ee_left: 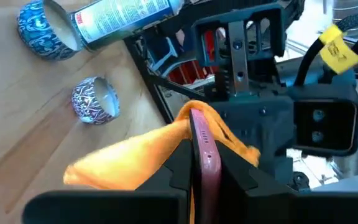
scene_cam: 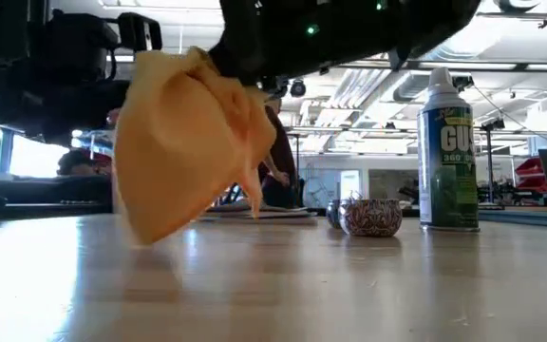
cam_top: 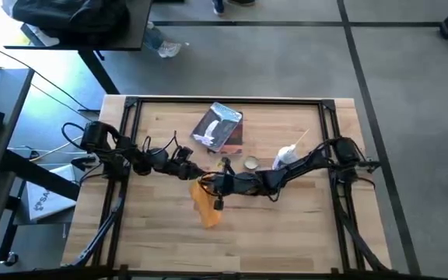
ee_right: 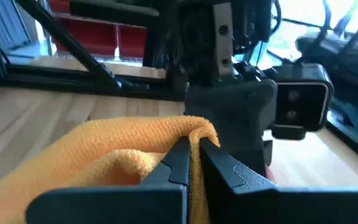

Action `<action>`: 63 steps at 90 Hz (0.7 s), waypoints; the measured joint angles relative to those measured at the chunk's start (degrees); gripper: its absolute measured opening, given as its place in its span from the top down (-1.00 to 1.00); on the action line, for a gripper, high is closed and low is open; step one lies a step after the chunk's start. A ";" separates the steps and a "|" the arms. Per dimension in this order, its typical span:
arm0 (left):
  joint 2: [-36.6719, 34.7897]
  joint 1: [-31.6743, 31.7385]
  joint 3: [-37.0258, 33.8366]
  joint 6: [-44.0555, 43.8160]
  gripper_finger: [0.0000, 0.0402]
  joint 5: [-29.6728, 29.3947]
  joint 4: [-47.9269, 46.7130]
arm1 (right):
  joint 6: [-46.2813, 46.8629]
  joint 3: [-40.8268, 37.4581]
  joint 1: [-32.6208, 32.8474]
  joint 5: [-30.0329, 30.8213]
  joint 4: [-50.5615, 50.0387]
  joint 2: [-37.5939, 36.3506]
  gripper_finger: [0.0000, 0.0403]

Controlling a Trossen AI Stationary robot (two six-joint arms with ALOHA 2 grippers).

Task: Apply microfiber cloth
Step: Wipe the pink phone with the orange microfiber cloth

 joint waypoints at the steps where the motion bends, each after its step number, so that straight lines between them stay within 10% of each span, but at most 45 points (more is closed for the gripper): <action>1: 0.00 0.01 0.03 -0.01 0.92 -0.04 -0.04 | -0.02 0.01 -0.01 0.08 -0.07 0.01 1.00; 63: -0.85 -0.13 -0.51 -2.37 0.92 3.07 -0.11 | -0.53 -0.03 4.97 9.86 -26.08 -10.09 1.00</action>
